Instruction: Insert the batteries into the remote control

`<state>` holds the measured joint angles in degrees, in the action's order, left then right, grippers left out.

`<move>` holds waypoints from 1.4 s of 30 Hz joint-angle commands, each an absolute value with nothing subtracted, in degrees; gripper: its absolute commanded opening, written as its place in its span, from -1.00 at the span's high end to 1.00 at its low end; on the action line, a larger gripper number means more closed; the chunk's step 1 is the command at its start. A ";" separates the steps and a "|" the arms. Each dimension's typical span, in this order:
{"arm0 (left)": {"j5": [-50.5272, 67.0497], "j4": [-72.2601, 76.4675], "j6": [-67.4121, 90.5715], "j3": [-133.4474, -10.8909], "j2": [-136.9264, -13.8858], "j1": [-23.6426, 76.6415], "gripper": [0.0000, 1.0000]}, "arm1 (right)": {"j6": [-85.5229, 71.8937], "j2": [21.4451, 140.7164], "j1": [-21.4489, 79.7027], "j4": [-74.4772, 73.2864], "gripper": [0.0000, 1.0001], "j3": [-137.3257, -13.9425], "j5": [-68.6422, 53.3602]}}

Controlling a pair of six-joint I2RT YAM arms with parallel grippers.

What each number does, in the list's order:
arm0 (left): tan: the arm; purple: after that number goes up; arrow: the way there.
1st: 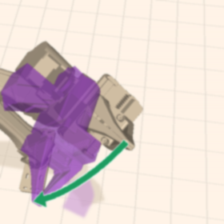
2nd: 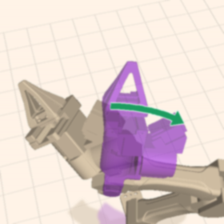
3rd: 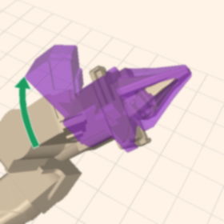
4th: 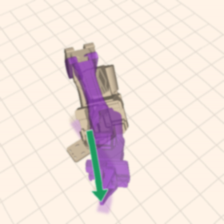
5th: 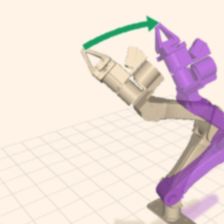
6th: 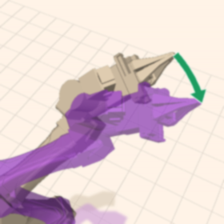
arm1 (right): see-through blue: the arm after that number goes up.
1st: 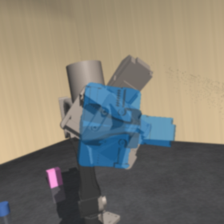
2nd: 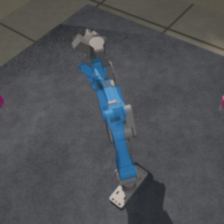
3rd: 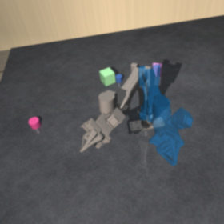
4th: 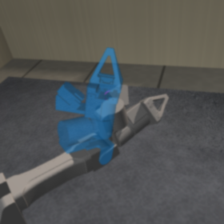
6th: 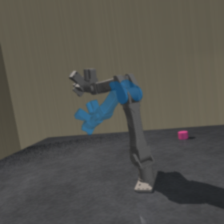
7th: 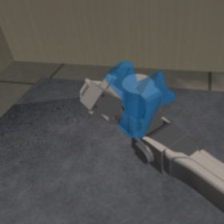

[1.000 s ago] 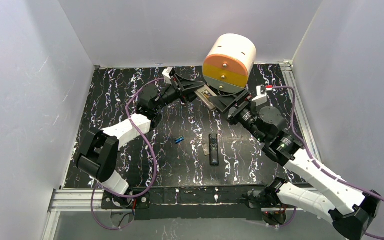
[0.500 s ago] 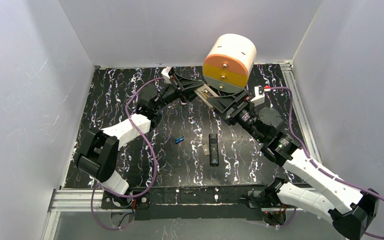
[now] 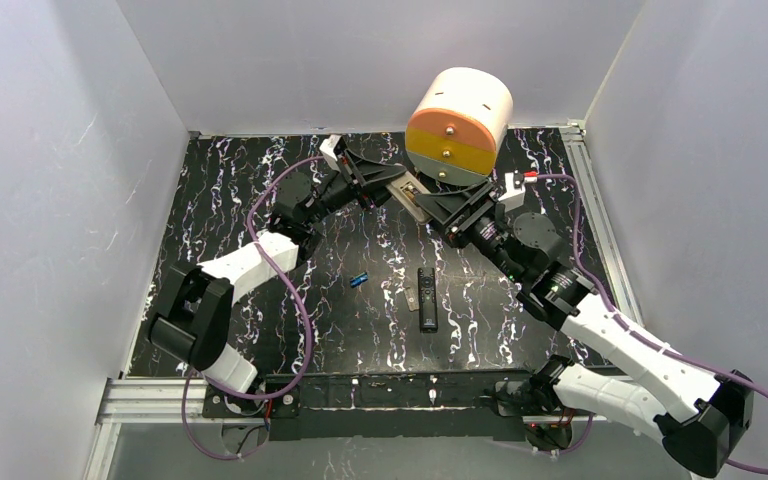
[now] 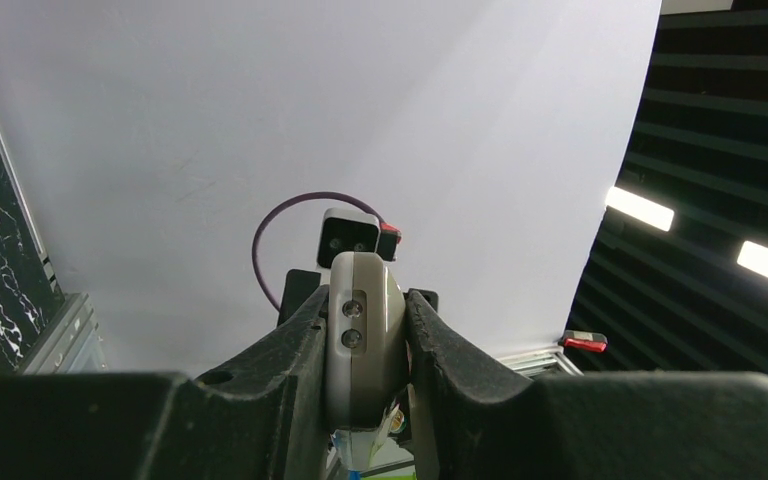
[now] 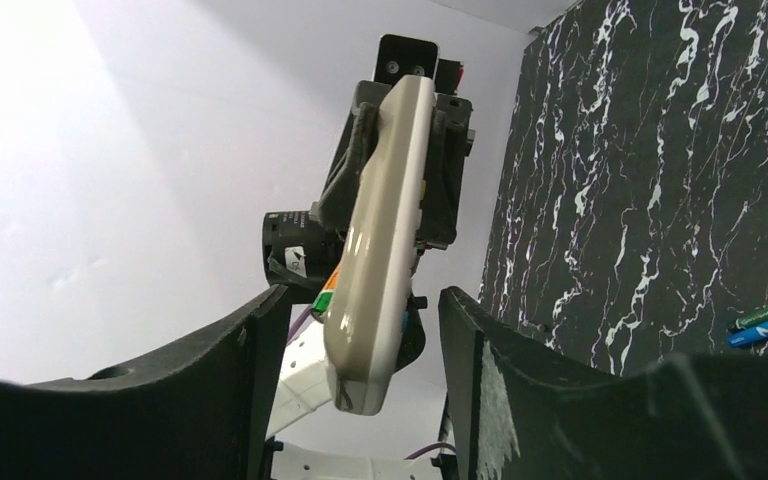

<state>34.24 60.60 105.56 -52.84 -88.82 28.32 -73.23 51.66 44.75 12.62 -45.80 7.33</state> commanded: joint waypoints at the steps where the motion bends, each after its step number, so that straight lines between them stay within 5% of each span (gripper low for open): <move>1: 34.87 63.48 104.67 -52.30 -85.16 28.46 1.00 | -74.40 52.26 44.92 15.85 -0.23 -45.96 6.76; 19: 34.29 64.10 103.07 -52.91 -84.63 28.67 1.00 | -74.65 54.91 44.95 7.90 0.34 -47.37 7.24; 21: 34.49 64.03 102.09 -52.91 -84.56 28.70 1.00 | -74.03 54.32 44.96 7.27 0.16 -47.45 7.61; 25: 35.57 62.34 97.72 -52.59 -83.53 28.57 1.00 | -71.08 52.15 44.95 7.07 -0.53 -47.90 8.45; 29: 38.19 56.21 88.96 -52.44 -81.22 28.52 1.00 | -65.30 49.99 44.76 8.65 -0.83 -48.39 7.19; 37: 50.36 48.87 79.44 -55.28 -80.39 27.96 1.00 | -43.40 53.73 44.19 -0.44 -0.89 -56.65 -12.86; 42: 56.87 48.79 79.29 -56.48 -80.95 27.46 1.00 | -35.47 56.17 44.00 -5.08 -0.69 -60.14 -23.81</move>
